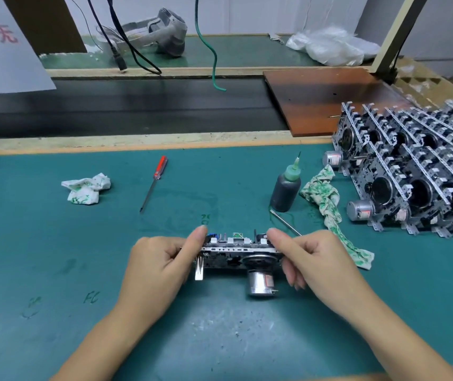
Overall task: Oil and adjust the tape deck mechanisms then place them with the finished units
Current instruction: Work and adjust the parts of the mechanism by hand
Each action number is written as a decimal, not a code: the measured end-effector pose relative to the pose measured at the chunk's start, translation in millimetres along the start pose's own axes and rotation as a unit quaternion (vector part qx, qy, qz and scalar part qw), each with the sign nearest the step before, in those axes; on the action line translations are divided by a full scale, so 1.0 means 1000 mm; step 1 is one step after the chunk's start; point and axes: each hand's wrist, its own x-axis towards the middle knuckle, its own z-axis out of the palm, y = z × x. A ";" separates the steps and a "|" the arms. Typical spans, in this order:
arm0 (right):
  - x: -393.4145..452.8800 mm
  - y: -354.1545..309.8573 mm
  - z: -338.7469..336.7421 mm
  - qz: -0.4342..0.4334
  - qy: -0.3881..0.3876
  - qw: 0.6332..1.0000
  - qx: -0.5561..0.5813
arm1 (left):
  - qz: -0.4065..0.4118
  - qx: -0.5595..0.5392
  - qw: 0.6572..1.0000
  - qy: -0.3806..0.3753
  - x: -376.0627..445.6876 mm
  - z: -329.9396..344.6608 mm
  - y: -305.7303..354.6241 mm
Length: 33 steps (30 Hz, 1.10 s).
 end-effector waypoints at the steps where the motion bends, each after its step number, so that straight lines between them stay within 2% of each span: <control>1: 0.000 -0.001 -0.001 0.004 -0.010 1.000 -0.008 | 0.011 0.036 0.999 -0.009 0.001 -0.002 0.000; 3: 0.000 -0.001 -0.006 0.001 -0.012 0.998 -0.059 | 0.050 0.154 0.987 -0.003 0.004 -0.007 0.000; 5: 0.003 0.002 -0.014 -0.040 0.044 0.988 -0.145 | 0.093 0.232 0.967 0.047 0.006 -0.011 0.004; 7: 0.005 0.004 -0.021 -0.095 0.060 0.983 -0.144 | 0.111 0.199 0.969 0.094 0.008 -0.012 0.010; 9: 0.006 0.001 -0.019 -0.122 -0.019 0.987 -0.100 | 0.147 0.125 0.977 0.088 0.013 -0.009 0.017; 11: 0.007 0.000 -0.011 -0.139 -0.057 0.985 -0.081 | 0.184 0.063 0.981 0.023 0.018 -0.007 0.025; 13: 0.008 -0.001 -0.003 -0.142 -0.039 0.988 -0.053 | 0.211 0.038 0.975 -0.056 0.023 -0.002 0.033; 16: 0.007 -0.002 0.002 -0.125 -0.024 0.992 -0.005 | 0.228 0.033 0.966 -0.115 0.028 0.005 0.036; 23: 0.005 0.003 0.008 -0.077 -0.011 0.995 0.061 | 0.226 -0.008 0.966 -0.128 0.030 0.009 0.033; 28: 0.006 0.005 0.006 -0.060 0.001 0.997 0.051 | 0.214 -0.011 0.969 -0.124 0.030 0.010 0.033; 33: 0.008 0.003 0.004 -0.081 -0.009 0.996 0.041 | 0.205 -0.041 0.968 -0.138 0.030 0.010 0.034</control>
